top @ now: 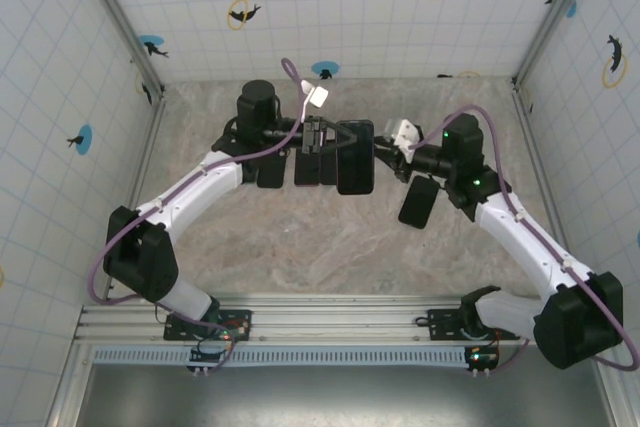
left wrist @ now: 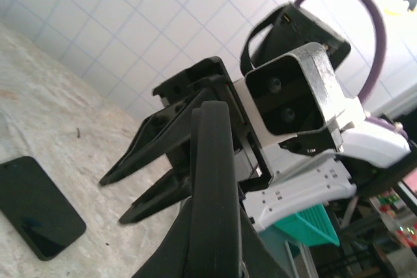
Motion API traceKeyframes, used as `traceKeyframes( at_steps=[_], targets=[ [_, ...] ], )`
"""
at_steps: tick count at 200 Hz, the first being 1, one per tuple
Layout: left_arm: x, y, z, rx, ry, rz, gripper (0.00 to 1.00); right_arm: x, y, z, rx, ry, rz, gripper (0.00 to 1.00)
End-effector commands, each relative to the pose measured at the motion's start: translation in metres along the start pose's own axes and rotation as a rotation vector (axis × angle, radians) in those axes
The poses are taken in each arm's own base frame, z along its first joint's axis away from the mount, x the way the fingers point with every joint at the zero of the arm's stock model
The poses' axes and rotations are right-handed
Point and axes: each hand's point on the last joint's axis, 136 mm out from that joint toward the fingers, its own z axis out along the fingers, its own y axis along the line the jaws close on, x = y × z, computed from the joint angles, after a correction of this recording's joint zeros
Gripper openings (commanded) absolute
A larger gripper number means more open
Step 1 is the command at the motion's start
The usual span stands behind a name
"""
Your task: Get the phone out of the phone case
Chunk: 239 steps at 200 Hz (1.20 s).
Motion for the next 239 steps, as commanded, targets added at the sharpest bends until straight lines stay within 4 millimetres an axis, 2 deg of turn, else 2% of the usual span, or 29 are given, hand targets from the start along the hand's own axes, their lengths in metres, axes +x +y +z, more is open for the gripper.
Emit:
traceKeyframes(
  at_steps=[1, 18, 42, 74, 123, 239],
  targets=[
    [-0.031, -0.005, -0.006, -0.067, -0.107, 0.01, 0.0, -0.018, -0.009, -0.018, 0.042, -0.133, 0.206, 0.3],
    [-0.038, 0.005, -0.01, -0.123, -0.18, -0.056, 0.0, -0.013, -0.017, -0.029, 0.082, -0.179, 0.359, 0.38],
    [-0.048, 0.012, -0.015, -0.128, -0.282, -0.167, 0.0, -0.007, -0.016, -0.04, 0.095, -0.269, 0.583, 0.46],
    [-0.052, 0.019, -0.017, -0.121, -0.342, -0.284, 0.0, -0.004, -0.015, -0.052, 0.121, -0.362, 0.755, 0.48],
    [-0.054, 0.016, -0.017, -0.096, -0.372, -0.311, 0.0, -0.003, -0.013, -0.052, 0.114, -0.373, 0.796, 0.46],
    [-0.06, 0.01, -0.011, -0.027, -0.389, -0.329, 0.0, 0.007, 0.005, -0.028, 0.027, -0.302, 0.813, 0.44]
  ],
)
